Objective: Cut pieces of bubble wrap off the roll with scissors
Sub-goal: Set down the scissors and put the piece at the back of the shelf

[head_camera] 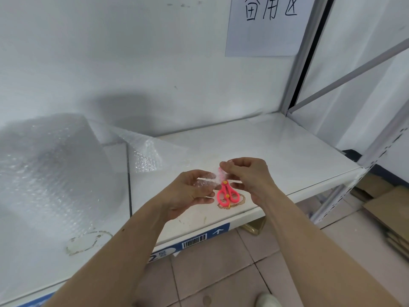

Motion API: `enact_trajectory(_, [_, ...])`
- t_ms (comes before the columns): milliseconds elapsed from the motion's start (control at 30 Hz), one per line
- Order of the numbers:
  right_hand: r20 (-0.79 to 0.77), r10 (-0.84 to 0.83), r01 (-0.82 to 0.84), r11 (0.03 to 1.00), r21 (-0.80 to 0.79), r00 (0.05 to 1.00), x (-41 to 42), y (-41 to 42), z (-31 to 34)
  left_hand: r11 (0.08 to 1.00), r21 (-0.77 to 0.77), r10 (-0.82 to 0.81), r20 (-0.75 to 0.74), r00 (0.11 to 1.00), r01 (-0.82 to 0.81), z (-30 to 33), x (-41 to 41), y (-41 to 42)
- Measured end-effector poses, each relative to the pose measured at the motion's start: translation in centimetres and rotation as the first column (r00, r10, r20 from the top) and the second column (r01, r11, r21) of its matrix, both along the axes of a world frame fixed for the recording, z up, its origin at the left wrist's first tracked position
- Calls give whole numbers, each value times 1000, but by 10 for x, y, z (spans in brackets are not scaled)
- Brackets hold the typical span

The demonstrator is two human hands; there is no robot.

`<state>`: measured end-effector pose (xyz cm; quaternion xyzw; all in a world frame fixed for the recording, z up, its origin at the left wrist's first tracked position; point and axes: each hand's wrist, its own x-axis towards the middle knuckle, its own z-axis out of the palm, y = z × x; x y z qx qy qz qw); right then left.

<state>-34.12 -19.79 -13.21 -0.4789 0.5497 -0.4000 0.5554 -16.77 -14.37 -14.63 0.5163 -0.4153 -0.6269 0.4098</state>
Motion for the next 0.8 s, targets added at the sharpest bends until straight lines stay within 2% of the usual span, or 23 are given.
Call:
enact_trajectory(200, [46,-81,84,994,-73,996,-3,0,-2,995,-13,101,41,994,-100,-1,-8,-2])
enact_trajectory(300, [84,-137,142,989,-50,987,-9,0,-7,977,-20,214,53,975,-213,-6,-14,-4])
enact_trajectory(467, [160,-182,186,983,-6,970,-28,-13,-8,973,-41,230,86,969,-227,3,-24,-18])
enact_trajectory(600, [203,-183,196,980,-44,962,-49,-50,8,968,-98,238,73,969,-231,17,-45,-57])
enact_trajectory(800, [200,-179,197,978,-71,963,-87,-134,21,976,-9,215,-38,976,-216,22,-81,-147])
